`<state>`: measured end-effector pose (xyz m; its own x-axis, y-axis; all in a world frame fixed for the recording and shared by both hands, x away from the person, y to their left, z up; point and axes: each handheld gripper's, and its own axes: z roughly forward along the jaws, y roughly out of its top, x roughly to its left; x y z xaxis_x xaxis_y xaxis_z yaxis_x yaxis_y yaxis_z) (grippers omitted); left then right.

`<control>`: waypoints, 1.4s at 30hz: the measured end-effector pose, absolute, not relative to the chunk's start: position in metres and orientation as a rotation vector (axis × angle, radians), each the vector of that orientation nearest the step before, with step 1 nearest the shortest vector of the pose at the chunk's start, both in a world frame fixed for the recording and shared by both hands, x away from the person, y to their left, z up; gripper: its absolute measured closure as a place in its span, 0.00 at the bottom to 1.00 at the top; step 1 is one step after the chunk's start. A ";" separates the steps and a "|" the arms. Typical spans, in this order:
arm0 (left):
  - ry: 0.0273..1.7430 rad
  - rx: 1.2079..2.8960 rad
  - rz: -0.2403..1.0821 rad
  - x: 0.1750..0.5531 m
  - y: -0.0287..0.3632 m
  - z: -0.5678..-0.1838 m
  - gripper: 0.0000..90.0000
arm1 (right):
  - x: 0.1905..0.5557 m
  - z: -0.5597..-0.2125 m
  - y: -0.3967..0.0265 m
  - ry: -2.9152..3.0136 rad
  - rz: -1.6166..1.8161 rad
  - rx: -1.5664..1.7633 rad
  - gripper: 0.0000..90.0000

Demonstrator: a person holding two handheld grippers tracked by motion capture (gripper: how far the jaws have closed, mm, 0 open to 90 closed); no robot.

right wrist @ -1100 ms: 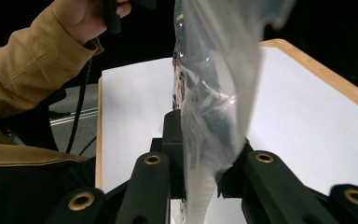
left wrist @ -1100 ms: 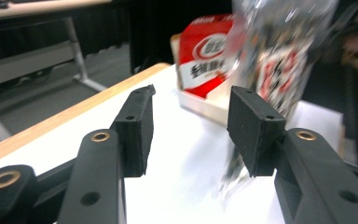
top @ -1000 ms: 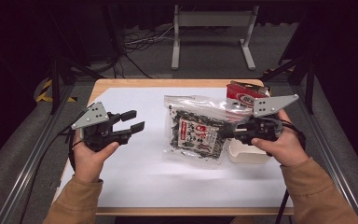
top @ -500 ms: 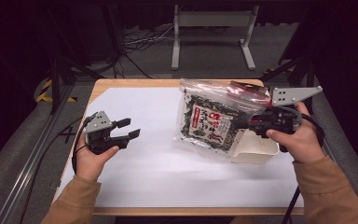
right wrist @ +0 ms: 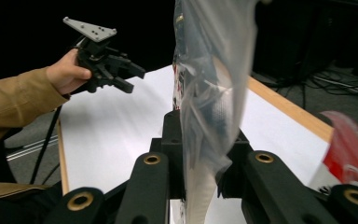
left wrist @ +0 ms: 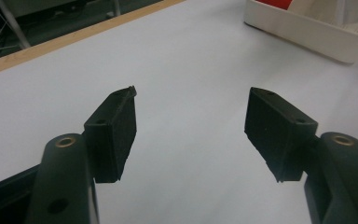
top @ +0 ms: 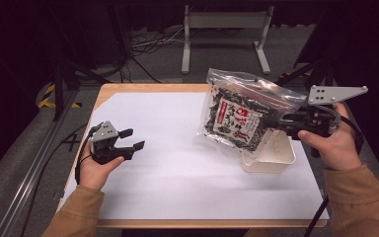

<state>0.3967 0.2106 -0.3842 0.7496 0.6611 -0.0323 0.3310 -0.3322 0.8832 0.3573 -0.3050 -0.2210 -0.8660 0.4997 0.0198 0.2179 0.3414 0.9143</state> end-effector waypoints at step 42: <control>0.822 1.951 0.417 0.401 0.216 -0.393 0.34 | 0.350 -0.211 -0.364 2.133 1.328 0.922 0.85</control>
